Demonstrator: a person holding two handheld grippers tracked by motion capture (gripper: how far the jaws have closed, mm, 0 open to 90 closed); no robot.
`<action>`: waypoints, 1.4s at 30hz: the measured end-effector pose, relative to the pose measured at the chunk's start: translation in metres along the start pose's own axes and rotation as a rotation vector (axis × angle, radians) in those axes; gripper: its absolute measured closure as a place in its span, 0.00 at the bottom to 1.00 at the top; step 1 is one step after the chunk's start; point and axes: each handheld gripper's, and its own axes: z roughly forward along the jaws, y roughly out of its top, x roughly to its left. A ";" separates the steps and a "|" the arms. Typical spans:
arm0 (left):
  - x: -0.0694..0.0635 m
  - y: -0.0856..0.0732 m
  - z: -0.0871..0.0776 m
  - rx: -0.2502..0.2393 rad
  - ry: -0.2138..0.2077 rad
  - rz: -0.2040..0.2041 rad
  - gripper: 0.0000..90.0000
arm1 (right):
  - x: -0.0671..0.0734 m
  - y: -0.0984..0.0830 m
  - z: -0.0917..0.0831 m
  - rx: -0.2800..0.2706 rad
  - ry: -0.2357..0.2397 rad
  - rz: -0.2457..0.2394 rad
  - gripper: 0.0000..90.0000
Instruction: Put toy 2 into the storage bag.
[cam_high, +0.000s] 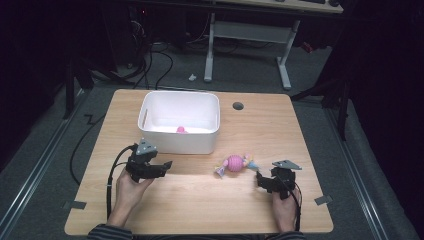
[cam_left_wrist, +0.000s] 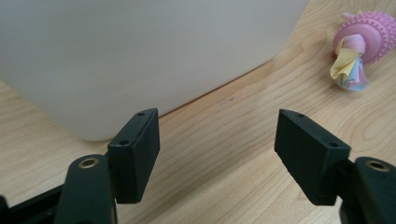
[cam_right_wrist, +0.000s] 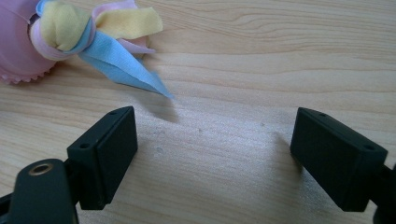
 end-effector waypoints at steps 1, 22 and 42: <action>0.001 -0.002 0.002 -0.003 -0.005 -0.009 0.35 | 0.000 0.000 0.000 0.000 0.000 -0.001 0.17; -0.008 -0.017 0.055 0.104 0.028 0.034 0.35 | 0.002 0.000 0.000 0.001 0.011 -0.015 0.17; -0.008 -0.022 0.070 0.088 0.069 0.033 0.33 | 0.004 0.001 0.001 0.003 0.010 -0.013 0.14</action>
